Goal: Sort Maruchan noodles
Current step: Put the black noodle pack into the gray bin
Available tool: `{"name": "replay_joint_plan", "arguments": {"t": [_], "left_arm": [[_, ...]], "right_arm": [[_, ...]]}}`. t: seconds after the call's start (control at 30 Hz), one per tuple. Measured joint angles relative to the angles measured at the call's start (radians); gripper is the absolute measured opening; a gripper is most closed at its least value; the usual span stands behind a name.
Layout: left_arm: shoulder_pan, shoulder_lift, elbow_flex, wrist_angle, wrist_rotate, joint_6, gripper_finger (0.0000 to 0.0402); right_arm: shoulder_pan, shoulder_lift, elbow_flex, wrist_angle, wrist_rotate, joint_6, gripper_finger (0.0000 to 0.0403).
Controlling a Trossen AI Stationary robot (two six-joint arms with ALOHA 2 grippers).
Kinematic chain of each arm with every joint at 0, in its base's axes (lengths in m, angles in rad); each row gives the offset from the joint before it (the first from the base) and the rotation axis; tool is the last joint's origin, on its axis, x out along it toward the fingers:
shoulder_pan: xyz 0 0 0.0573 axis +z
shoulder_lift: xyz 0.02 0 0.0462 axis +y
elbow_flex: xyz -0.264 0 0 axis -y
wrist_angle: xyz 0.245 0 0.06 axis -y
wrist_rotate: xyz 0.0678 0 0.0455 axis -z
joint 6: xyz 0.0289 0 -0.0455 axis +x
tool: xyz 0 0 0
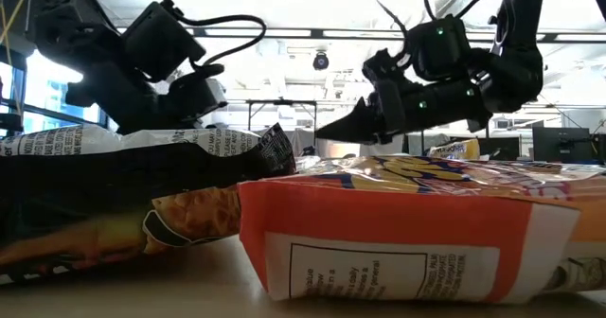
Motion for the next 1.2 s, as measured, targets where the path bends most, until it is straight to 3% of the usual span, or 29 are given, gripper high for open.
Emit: {"name": "replay_joint_plan", "arguments": {"t": [0.1, 0.23, 0.53, 0.67, 0.8, 0.9, 1.2], "left_arm": [[-0.003, -0.015, -0.001, -0.016, 0.003, 0.008, 0.0008], [-0.003, -0.056, -0.005, -0.026, 0.012, -0.046, 0.0003], [0.004, -0.22, -0.003, -0.027, 0.019, -0.196, 0.0], [0.007, -0.274, -0.003, -0.005, -0.007, -0.283, 0.0], [0.019, -0.308, -0.003, 0.027, -0.031, -0.368, 0.0], [0.033, -0.315, -0.002, 0.071, -0.036, -0.401, 0.0], [0.072, -0.313, 0.025, 0.104, -0.034, -0.407, 0.0]], "right_arm": [[0.001, 0.0, 0.0, -0.051, 0.026, 0.023, 0.0021], [0.035, -0.009, 0.0, -0.128, 0.101, 0.018, 0.007], [0.227, -0.066, 0.133, -0.565, 0.371, -0.013, 0.0222], [0.313, -0.066, 0.245, -0.764, 0.517, 0.003, 0.0267], [0.369, -0.066, 0.375, -0.945, 0.689, -0.042, 0.0283], [0.384, -0.066, 0.464, -1.035, 0.733, -0.048, 0.0283], [0.344, -0.066, 0.541, -1.101, 0.689, 0.032, 0.0283]]}}
